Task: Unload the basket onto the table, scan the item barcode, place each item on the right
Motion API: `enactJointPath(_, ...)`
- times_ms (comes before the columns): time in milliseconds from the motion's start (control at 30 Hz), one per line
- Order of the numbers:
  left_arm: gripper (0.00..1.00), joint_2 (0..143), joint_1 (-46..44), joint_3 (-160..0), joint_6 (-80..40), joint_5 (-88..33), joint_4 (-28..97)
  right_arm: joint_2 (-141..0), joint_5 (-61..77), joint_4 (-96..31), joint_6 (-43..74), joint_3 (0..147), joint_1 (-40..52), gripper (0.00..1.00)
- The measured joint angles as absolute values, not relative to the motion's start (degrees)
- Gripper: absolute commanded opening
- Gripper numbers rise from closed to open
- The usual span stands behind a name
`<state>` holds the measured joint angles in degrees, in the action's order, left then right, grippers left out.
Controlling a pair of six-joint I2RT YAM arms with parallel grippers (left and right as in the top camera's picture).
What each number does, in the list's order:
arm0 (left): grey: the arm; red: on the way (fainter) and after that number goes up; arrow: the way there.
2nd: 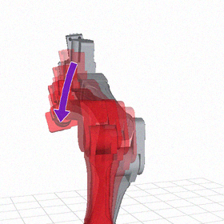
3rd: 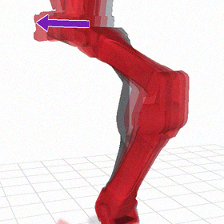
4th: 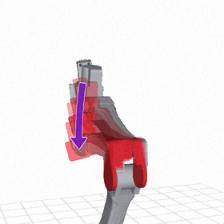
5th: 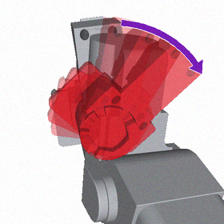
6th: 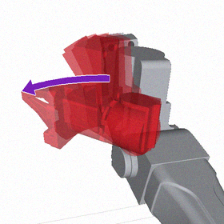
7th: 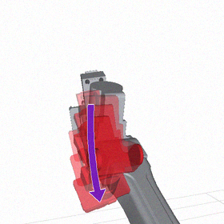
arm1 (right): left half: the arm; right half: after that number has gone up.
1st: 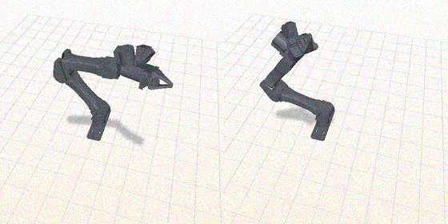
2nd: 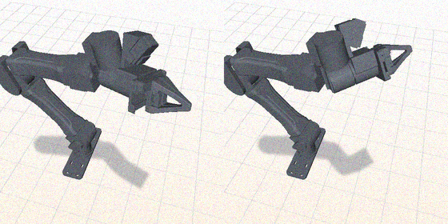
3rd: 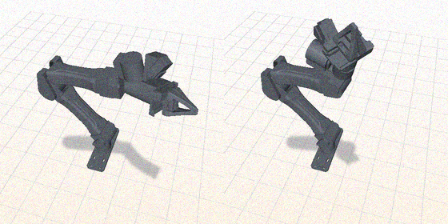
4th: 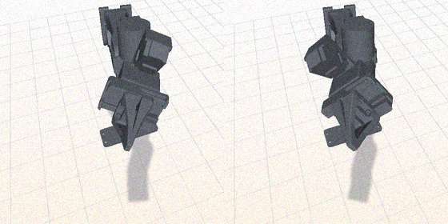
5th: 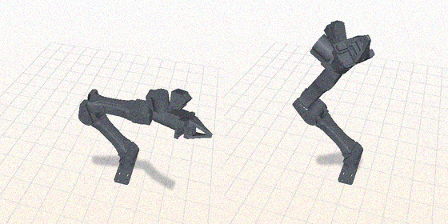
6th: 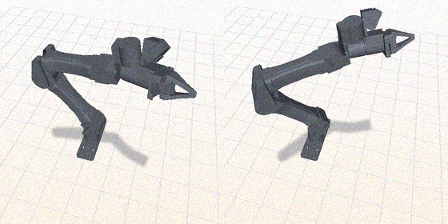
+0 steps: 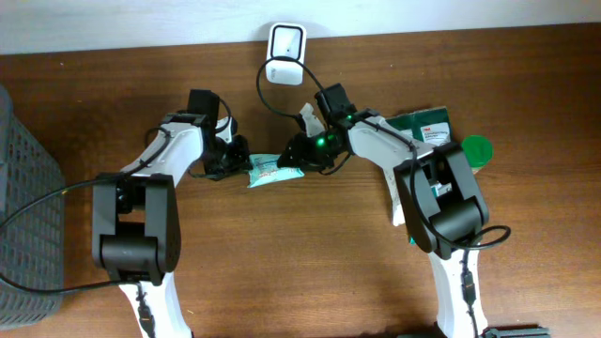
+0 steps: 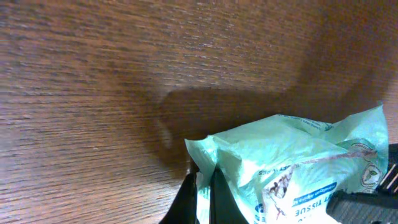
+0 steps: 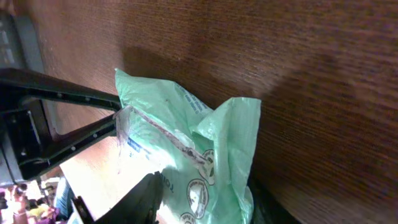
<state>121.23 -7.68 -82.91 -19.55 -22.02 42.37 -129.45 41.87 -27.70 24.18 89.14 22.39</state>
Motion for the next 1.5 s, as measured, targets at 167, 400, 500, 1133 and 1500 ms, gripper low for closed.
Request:
enactJointPath(167, 0.00, 121.2, -7.4, -82.9, -19.6, -21.6, 42.4, -129.6, 41.9, -26.5, 26.2, 89.2, 22.5, 0.04)
enactJointPath(400, 0.02, 121.5, -1.4, -89.3, -16.9, -20.9, 49.6, -123.7, 32.9, -31.7, 20.1, 89.1, 23.7, 0.04)
enactJointPath(500, 0.08, 121.5, 5.1, -92.2, -16.0, -20.5, 49.1, -111.6, 15.4, -35.9, 15.3, 89.1, 25.8, 0.04)
enactJointPath(1133, 0.28, 121.5, 6.8, -92.2, -15.6, -16.5, 48.6, -121.6, -39.7, -40.6, -6.2, 89.0, 52.4, 0.66)
enactJointPath(1500, 0.70, 121.5, 6.8, -92.2, -15.0, -13.0, 48.6, -115.9, 4.8, -39.8, 9.5, 91.2, 28.5, 0.22)
